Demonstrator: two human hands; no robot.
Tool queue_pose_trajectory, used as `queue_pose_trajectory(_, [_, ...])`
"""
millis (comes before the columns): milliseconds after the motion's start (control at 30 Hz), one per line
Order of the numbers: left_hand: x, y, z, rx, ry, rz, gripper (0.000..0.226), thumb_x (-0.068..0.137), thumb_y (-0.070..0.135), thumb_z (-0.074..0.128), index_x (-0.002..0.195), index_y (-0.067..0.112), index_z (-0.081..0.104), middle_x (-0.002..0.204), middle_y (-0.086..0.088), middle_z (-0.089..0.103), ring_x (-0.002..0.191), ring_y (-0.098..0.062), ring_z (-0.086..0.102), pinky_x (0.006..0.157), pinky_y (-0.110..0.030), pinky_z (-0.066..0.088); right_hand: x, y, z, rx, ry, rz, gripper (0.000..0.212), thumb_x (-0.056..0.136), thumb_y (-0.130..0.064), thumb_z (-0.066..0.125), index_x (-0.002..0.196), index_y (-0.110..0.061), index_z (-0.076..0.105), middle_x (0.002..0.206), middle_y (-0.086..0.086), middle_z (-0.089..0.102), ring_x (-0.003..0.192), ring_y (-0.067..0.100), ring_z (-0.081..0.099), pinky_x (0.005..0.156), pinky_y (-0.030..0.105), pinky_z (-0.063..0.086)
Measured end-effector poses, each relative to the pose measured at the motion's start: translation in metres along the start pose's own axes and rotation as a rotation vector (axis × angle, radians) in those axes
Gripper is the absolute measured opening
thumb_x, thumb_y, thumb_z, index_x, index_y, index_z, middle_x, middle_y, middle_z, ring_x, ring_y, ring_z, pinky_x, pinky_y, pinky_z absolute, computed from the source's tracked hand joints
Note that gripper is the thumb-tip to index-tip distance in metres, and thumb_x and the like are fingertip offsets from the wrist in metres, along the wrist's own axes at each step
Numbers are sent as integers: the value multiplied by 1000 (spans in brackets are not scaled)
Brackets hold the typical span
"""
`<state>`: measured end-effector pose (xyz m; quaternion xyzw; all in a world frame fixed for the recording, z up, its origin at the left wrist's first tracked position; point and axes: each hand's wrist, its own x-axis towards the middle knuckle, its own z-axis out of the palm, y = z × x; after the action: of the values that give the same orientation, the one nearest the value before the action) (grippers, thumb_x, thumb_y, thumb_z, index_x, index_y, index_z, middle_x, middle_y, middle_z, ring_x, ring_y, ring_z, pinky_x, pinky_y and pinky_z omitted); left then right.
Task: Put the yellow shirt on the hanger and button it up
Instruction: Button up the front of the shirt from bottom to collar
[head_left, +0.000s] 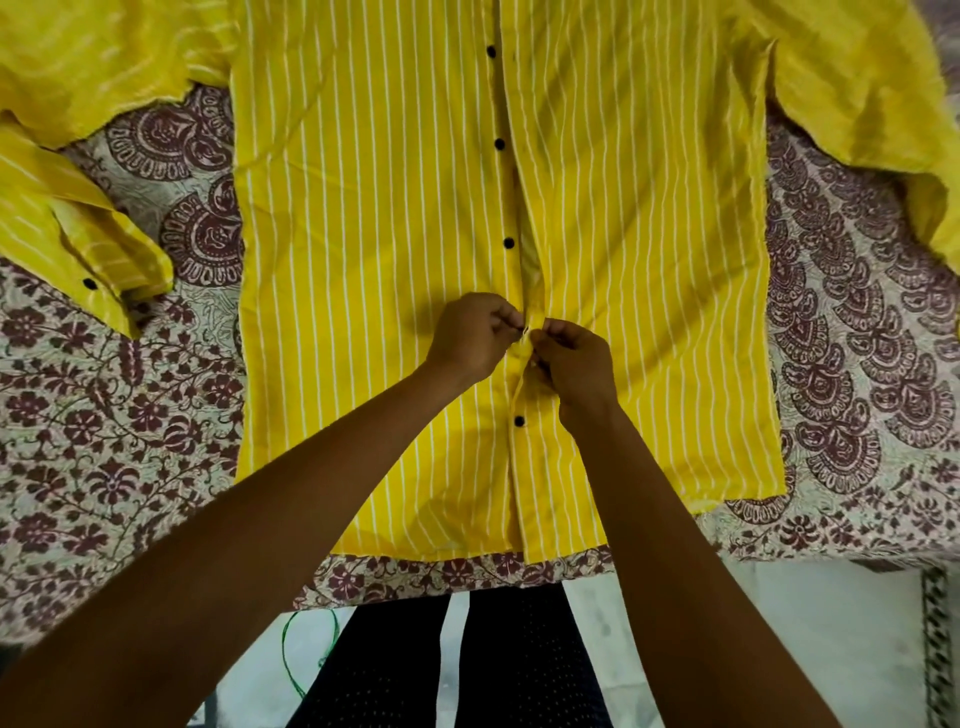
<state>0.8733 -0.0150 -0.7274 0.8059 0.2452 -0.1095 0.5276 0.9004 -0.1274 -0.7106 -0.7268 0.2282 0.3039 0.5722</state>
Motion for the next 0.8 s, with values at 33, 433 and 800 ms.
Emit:
queue_pose_trajectory(33, [1, -1, 0, -12, -10, -10, 13, 83, -1, 61, 92, -3, 69, 91, -19, 70, 80, -19, 63, 60, -9, 41, 0, 1, 2, -17, 15, -14, 25, 88, 4, 55, 73, -16, 58, 54, -1, 56, 37, -2, 47, 42, 13, 40])
queue_pose_trajectory(433, [4, -9, -2, -78, -49, -28, 17, 82, -3, 62, 98, -2, 67, 70, -6, 61, 56, 7, 56, 55, -2, 39, -6, 10, 10, -294, 206, -384, 29, 79, 4, 64, 102, -9, 50, 86, 1, 66, 67, 4, 61, 61, 9, 43])
queue_pose_trajectory(800, [5, -5, -2, -114, -10, -107, 13, 77, -1, 66, 88, 5, 63, 61, 0, 58, 59, -6, 57, 61, -22, 47, -7, 12, 4, -342, 153, -454, 34, 79, 2, 65, 94, -17, 43, 79, -5, 66, 63, -4, 61, 61, 11, 45])
